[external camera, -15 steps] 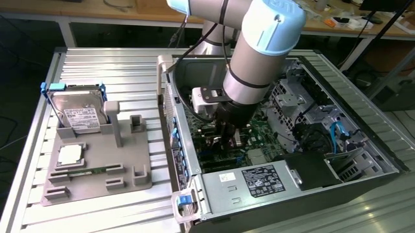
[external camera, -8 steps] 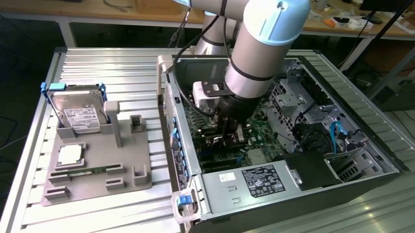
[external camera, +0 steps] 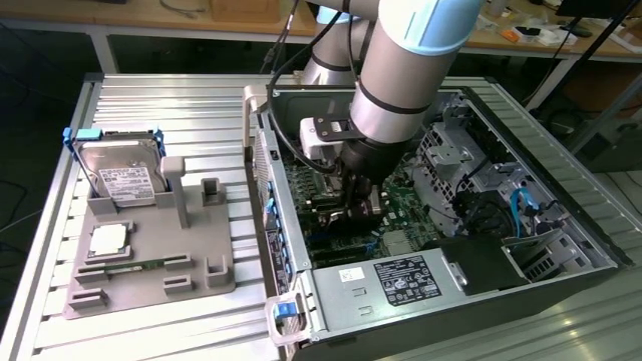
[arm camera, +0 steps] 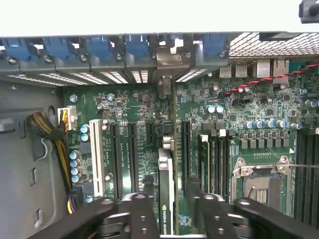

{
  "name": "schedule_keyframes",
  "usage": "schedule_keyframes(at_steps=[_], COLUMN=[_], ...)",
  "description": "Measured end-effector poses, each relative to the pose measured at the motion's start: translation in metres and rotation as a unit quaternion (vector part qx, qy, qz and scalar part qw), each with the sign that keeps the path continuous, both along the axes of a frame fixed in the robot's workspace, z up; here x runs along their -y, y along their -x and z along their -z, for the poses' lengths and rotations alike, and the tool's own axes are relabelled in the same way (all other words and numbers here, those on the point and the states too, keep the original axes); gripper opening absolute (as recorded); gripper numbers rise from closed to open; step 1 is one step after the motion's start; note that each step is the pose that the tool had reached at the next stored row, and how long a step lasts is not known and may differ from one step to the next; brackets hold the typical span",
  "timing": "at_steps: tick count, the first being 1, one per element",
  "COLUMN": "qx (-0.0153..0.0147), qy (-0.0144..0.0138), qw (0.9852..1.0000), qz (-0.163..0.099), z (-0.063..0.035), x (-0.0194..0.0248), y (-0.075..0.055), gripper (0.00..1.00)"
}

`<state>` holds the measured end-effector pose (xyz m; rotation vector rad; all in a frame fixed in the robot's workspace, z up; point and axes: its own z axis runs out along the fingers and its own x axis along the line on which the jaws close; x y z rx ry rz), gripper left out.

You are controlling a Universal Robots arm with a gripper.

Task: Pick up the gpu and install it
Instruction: 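Insert the gpu into the slot, then press down on the gpu until it lock into place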

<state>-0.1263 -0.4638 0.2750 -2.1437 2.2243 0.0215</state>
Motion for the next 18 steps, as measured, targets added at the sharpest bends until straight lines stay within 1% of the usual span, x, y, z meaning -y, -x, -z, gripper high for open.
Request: schedule_keyframes(at_steps=[2, 3, 5, 6, 7, 18], qx=[0.0, 0.0, 0.0, 0.0, 0.0, 0.0], qy=[0.0, 0.0001, 0.0, 0.0001, 0.0, 0.0], qw=[1.0, 1.0, 1.0, 1.0, 1.0, 1.0], qz=[0.0, 0.0, 0.0, 0.0, 0.0, 0.0], z=[0.0, -0.0001, -0.0001, -0.0001, 0.0, 0.0], x=[0.0, 0.0, 0.0, 0.0, 0.0, 0.0], y=[0.0, 0.0, 0.0, 0.0, 0.0, 0.0], gripper=[0.26, 0.26, 0.14, 0.14, 0.11, 0.11])
